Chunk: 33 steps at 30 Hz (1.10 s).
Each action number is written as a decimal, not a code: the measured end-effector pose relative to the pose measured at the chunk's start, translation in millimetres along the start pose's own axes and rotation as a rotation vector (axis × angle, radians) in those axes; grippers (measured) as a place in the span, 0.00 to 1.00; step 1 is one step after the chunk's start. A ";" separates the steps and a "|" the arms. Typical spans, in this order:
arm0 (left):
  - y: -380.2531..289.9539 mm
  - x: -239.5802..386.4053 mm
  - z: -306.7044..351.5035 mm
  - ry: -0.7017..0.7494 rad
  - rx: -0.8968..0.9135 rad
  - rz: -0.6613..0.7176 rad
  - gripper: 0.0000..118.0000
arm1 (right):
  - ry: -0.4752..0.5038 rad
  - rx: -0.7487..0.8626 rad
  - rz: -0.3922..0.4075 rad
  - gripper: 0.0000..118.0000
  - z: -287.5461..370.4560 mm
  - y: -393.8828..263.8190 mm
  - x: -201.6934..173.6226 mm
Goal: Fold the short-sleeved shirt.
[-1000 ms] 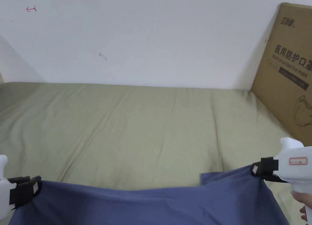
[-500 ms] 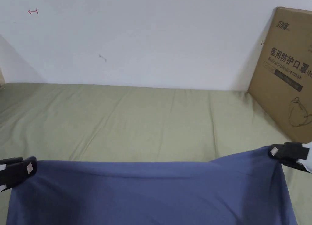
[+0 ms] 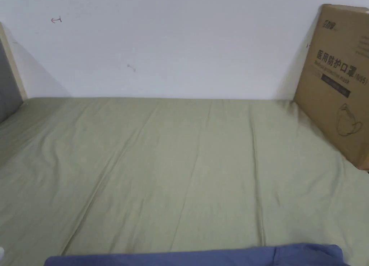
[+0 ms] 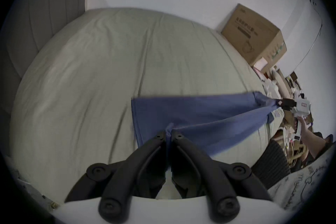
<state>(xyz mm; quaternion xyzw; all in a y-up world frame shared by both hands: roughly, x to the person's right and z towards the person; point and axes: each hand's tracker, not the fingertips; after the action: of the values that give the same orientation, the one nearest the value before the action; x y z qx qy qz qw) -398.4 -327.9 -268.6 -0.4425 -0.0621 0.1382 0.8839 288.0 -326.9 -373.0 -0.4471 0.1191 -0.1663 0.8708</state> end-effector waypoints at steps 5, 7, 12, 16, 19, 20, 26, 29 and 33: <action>-24.3 -2.6 4.7 0.001 0.022 0.045 0.17 | -0.034 -0.001 0.095 0.05 -0.1 -21.8 -3.4; -26.8 -1.5 12.1 0.050 0.057 0.036 0.50 | -0.059 0.038 0.156 0.37 6.2 -25.0 -6.9; -26.0 21.2 42.7 0.029 0.194 0.057 1.00 | -0.008 0.204 0.157 1.00 35.2 -31.3 -31.7; -17.1 77.2 78.9 0.070 0.452 -0.026 1.00 | 0.064 0.403 0.191 1.00 64.2 -36.4 -77.7; -15.1 112.6 89.2 0.104 0.639 -0.058 1.00 | 0.022 0.605 0.261 1.00 74.0 -39.8 -110.9; -16.0 123.0 91.3 0.120 0.699 -0.065 0.99 | -0.035 0.673 0.281 1.00 75.2 -44.8 -122.4; -21.0 167.6 74.8 0.197 0.861 -0.172 0.01 | -0.115 0.825 0.383 0.38 63.6 -68.6 -165.4; -17.2 175.6 66.1 0.146 0.795 -0.183 0.00 | -0.137 0.806 0.421 0.03 59.4 -63.7 -183.9; -14.9 184.9 67.8 0.150 0.772 -0.154 0.00 | -0.073 0.786 0.403 0.00 62.2 -57.6 -196.7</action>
<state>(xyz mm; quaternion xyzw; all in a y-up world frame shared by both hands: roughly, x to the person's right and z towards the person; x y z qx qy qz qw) -234.9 -229.2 -218.4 -0.0807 0.0263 0.0521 0.9950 119.4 -234.5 -278.8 -0.0552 0.1009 -0.0099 0.9933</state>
